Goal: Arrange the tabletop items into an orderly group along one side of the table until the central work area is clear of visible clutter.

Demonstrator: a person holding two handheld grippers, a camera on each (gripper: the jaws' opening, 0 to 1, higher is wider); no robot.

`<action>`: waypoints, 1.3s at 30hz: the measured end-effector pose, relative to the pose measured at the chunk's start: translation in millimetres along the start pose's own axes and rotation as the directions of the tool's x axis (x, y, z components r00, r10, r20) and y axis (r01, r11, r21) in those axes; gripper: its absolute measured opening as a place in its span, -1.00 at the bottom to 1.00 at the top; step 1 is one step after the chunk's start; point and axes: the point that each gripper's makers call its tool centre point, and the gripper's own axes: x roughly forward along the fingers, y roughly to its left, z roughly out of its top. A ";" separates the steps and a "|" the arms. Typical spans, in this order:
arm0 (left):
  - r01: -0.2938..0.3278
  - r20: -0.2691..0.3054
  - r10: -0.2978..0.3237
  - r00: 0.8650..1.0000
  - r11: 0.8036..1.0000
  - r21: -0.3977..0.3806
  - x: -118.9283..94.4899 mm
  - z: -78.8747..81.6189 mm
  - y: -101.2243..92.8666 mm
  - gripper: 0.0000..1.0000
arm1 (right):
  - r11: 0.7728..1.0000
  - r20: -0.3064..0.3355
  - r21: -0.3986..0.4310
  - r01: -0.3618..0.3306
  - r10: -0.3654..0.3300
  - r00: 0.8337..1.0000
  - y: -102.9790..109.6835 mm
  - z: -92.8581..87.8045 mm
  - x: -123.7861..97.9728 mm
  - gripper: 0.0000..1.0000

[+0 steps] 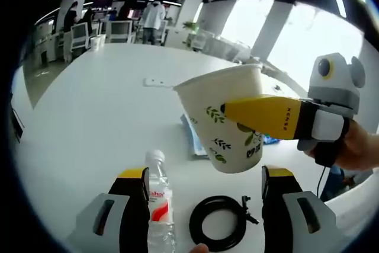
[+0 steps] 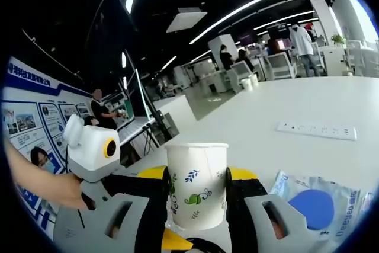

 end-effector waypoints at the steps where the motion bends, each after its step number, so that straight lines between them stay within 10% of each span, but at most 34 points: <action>1: -0.001 0.000 0.001 1.000 1.000 0.002 0.3 0.4 -0.1 0.45 | 1.000 0.000 0.001 -0.002 0.002 1.000 0.4 -0.1 -0.5 -0.30; 19: 0.034 0.055 -0.047 0.997 0.977 0.212 1.3 19.2 -20.8 -0.03 | 1.000 0.004 -0.013 -0.021 0.022 1.000 4.1 3.2 -5.4 -0.29; 39: -0.019 0.064 -0.012 0.998 0.887 0.461 5.5 25.3 -17.7 -0.33 | 0.997 0.007 -0.023 -0.076 0.076 0.997 -4.1 5.2 -5.6 -0.31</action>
